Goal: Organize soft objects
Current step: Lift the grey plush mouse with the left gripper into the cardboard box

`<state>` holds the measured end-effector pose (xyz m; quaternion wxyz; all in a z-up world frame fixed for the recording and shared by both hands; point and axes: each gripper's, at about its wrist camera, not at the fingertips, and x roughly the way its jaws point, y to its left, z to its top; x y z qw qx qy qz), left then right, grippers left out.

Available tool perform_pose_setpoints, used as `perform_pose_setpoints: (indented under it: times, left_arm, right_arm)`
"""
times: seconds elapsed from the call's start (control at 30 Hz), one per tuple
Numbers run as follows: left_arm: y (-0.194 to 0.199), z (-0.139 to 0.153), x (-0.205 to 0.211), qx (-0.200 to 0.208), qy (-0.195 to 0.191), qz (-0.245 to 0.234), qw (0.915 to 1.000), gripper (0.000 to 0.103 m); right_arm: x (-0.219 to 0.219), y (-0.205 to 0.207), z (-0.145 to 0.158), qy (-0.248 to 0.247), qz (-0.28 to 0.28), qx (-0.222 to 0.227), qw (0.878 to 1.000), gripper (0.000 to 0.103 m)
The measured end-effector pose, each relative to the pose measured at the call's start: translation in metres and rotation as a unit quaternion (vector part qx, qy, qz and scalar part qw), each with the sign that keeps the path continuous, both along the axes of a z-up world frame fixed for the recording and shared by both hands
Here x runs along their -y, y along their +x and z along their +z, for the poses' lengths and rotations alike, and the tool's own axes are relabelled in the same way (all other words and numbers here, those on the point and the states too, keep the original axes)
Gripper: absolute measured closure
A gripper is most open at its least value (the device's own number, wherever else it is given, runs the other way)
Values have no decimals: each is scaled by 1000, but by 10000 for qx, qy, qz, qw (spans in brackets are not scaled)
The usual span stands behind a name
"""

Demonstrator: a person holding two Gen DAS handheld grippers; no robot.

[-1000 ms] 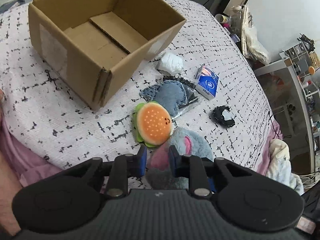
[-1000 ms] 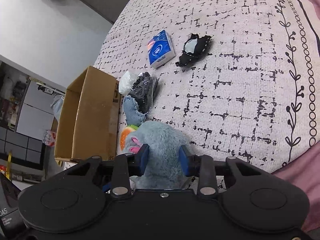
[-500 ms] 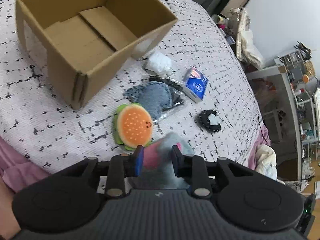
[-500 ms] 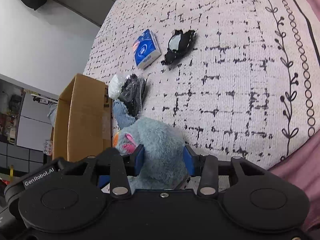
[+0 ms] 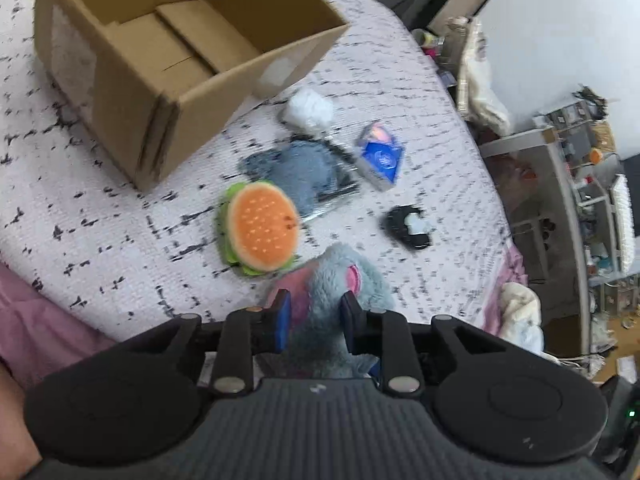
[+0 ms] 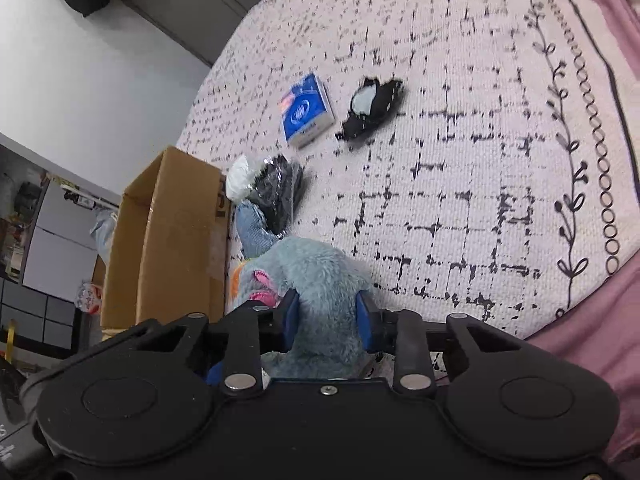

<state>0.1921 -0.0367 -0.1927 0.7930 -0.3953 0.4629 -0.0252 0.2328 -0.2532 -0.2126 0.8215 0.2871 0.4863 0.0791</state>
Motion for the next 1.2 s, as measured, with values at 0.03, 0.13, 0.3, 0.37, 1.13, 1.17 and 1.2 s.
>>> perform_pose_setpoints:
  times: [0.03, 0.13, 0.3, 0.37, 1.13, 1.17, 1.2]
  left_arm:
    - [-1, 4, 0, 67, -1, -38, 10000, 78]
    - [-4, 18, -1, 247, 58, -195, 9995, 78]
    - [-13, 39, -8, 482, 51, -336, 9983, 78]
    - [-17, 49, -12, 608, 54, -351, 9975, 78]
    - [-26, 87, -99, 1245, -152, 233, 9918, 78]
    - [-26, 87, -104, 1237, -154, 288, 9918, 78]
    - [-26, 86, -109, 1226, -163, 355, 9917, 78]
  right_arm:
    - [0, -2, 3, 8, -15, 62, 10000, 74]
    - [-3, -11, 17, -66, 3, 311, 9995, 74]
    - [-11, -23, 43, -197, 82, 687, 9974, 74]
    - [-14, -28, 54, -194, 86, 822, 9964, 74]
    - [-105, -24, 101, -204, 366, 1627, 9858, 74]
    - [-109, -22, 100, -181, 393, 1627, 9857, 74]
    - [-114, -20, 100, -146, 425, 1626, 9857, 74]
